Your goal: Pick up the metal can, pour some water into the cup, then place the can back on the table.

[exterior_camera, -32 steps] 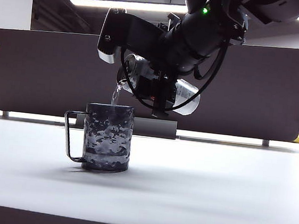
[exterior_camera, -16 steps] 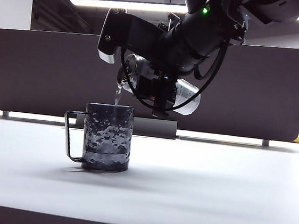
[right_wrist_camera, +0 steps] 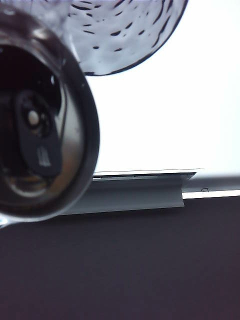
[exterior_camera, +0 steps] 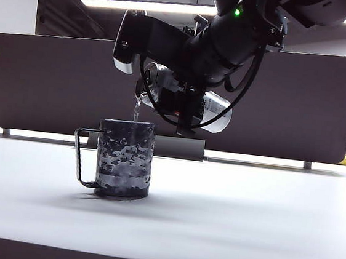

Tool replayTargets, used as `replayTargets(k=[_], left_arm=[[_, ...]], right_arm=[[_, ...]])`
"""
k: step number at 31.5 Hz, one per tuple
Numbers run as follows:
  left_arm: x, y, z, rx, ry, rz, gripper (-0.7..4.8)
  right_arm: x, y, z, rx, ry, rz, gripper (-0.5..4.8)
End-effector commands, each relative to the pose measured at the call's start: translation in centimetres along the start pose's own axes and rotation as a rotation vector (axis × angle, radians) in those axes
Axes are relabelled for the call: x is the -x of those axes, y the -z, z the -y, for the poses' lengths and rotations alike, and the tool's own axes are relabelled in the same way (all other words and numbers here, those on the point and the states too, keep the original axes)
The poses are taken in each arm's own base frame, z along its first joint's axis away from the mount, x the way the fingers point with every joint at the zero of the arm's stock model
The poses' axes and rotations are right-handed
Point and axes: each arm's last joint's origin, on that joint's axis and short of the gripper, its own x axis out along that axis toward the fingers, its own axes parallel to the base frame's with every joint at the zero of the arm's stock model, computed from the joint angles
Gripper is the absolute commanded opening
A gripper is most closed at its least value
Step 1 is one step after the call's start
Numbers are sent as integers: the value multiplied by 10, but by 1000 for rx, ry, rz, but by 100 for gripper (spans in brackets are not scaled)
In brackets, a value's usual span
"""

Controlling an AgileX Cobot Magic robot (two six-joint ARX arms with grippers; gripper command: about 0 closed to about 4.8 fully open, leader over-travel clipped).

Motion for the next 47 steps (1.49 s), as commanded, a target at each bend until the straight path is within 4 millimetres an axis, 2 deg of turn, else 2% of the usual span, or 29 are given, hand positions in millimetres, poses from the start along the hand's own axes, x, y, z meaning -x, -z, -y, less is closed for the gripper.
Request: replayTargets(k=[1,13,39,47], left_arm=[[0,-1,0,-3,4,12,-5],[0,-1,0,-3,4,12,-5],[0,-1,0,-3,4,12,-5],[0,-1,0,-3,4,12,-5]], right_arm=[[1,-4,9,-6,59,18,260],[3,-10,7,-22,61,37,259],[3,-10,10,-506,92,31,249],[4,-4,12,-653,111,-7,241]])
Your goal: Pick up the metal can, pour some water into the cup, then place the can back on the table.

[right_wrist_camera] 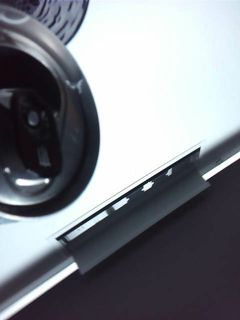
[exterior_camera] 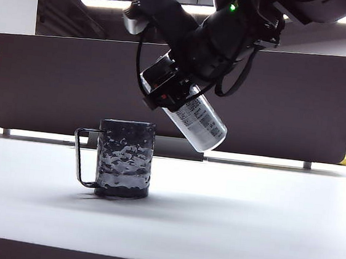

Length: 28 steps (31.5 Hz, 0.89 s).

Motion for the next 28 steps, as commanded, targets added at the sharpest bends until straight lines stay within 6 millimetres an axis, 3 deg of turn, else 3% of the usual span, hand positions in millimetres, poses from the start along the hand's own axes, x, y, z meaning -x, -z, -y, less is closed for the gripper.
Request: replayTargets(k=[1,15,28], left_arm=[[0,-1,0,-3,4,11,-5],[0,-1,0,-3,4,12,-5],[0,-1,0,-3,4,12,-5]], right_arm=[[1,-4,8,-82,39,23,241],[5,8,8,-272,3,-22,241],[55,66,35,-606,72,69,241]])
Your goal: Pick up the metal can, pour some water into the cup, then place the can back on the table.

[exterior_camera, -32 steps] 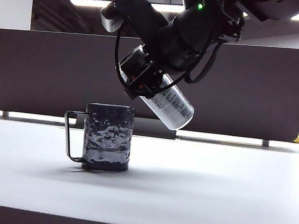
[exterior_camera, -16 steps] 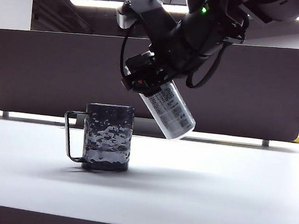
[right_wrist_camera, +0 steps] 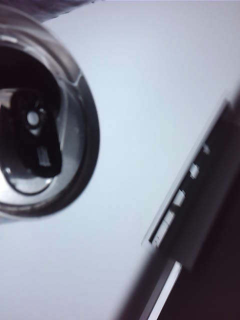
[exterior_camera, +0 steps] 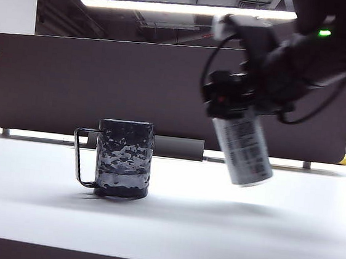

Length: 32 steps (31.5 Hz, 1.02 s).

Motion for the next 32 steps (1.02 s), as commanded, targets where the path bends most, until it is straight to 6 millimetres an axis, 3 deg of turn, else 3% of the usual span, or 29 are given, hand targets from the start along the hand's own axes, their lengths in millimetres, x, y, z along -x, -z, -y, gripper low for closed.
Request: replayTargets(k=[1,15,32], left_arm=[[0,-1,0,-3,4,11,-5],[0,-1,0,-3,4,11,-5],[0,-1,0,-3,4,11,-5]], right_arm=[[13,-3,12,-104,-3,119,241],[44,43,43,-307,52,291,242],[27,79,37,-380,17,264,242]])
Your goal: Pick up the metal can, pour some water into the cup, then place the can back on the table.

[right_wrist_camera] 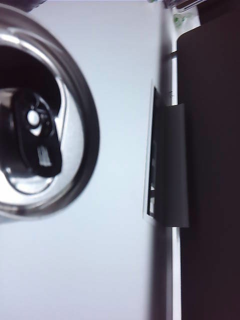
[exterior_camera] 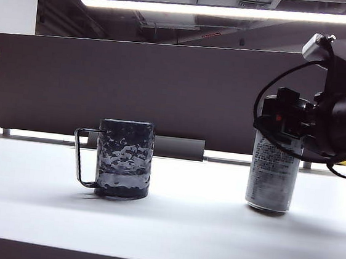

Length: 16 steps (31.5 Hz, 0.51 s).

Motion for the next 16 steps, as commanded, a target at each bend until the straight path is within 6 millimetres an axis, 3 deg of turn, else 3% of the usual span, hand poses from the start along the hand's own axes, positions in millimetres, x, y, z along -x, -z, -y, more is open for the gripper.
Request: replayTargets(k=[1,16], left_arm=[[0,-1,0,-3,4,11,-5],[0,-1,0,-3,4,11,-5]], right_arm=[[-2,4,0,-15,-8,4,242],[-2,4,0,95,-12,4,255]])
